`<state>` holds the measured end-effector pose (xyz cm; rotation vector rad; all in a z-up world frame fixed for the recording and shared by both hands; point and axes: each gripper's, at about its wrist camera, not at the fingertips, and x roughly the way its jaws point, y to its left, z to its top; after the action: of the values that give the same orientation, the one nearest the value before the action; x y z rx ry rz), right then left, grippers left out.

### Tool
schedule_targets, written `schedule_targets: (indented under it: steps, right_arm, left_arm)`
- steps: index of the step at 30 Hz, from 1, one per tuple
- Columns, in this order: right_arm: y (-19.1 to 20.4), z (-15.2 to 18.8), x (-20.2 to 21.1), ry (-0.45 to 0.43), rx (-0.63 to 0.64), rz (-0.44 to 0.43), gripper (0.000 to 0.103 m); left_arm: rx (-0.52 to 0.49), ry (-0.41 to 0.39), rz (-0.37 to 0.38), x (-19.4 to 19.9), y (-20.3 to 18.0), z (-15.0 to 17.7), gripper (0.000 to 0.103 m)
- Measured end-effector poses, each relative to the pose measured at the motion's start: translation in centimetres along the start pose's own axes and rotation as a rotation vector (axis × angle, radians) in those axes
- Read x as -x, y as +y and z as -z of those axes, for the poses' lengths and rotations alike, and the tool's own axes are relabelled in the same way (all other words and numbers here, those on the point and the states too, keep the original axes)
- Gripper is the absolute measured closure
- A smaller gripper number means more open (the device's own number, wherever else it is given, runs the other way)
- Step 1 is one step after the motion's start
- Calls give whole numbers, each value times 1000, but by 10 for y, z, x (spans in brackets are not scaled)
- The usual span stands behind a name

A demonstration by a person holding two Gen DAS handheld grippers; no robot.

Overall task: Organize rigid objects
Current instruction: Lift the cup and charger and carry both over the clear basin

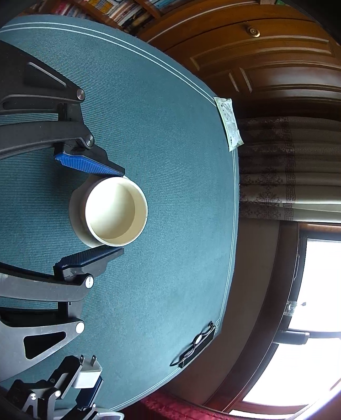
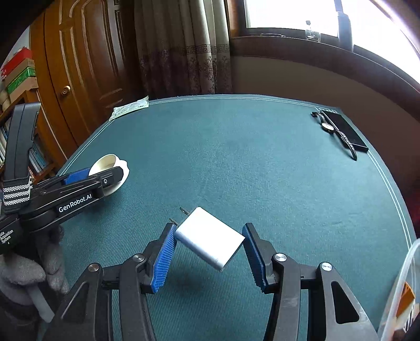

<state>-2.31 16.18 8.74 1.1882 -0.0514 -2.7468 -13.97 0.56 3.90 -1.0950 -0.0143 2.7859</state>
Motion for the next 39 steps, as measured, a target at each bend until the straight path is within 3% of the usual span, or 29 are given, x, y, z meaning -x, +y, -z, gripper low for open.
schedule_targets:
  steps: [14, 26, 39]
  right_arm:
    - [-62, 33, 67, -81, -142, 81, 49]
    - [-129, 65, 130, -194, -285, 204, 49]
    - [-200, 96, 155, -230, -428, 322, 49]
  left_arm:
    - [-90, -1, 83, 28, -47, 16, 50]
    - [-153, -23, 157, 61, -96, 22, 50]
    - [-230, -26, 247, 86, -161, 32, 50]
